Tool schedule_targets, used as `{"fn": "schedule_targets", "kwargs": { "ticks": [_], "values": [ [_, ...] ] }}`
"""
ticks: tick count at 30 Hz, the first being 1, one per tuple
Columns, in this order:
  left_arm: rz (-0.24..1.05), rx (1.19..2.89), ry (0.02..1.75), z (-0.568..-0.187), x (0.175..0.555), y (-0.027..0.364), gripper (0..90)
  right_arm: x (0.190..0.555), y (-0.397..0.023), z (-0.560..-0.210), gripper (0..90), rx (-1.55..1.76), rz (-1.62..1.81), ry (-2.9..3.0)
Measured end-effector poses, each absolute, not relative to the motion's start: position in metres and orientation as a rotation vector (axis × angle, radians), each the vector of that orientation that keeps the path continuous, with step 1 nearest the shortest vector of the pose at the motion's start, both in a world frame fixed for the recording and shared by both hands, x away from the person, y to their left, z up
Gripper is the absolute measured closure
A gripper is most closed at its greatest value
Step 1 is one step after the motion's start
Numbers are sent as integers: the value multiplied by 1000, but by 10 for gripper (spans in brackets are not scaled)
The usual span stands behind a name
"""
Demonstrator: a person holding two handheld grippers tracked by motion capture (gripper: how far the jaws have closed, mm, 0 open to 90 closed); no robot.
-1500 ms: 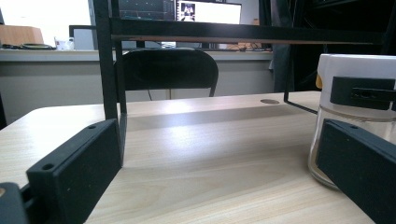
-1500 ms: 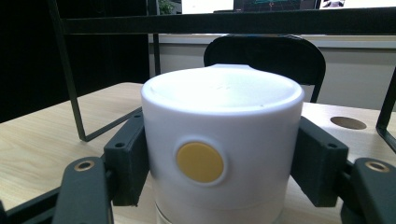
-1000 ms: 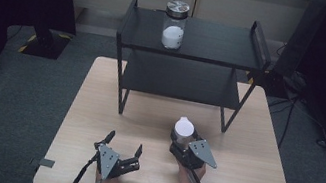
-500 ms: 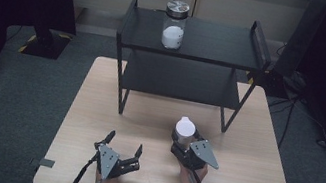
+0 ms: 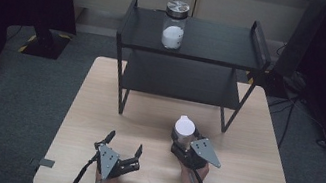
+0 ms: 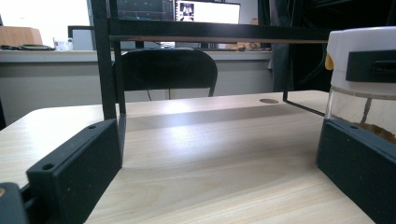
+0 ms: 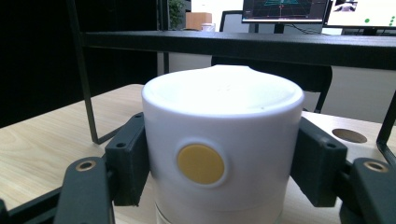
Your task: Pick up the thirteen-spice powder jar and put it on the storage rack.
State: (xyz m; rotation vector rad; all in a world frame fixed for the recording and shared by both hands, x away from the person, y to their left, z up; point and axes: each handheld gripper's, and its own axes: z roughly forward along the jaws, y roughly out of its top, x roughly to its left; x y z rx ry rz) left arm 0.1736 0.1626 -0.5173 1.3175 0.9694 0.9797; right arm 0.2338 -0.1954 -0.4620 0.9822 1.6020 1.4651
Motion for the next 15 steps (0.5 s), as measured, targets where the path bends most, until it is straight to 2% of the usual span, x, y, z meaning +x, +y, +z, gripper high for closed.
{"fn": "schedule_targets", "kwargs": {
  "ticks": [15],
  "values": [
    [980, 1318, 969, -517, 174, 163, 0, 235, -211, -447, 301, 972, 1521, 1624]
  ]
}}
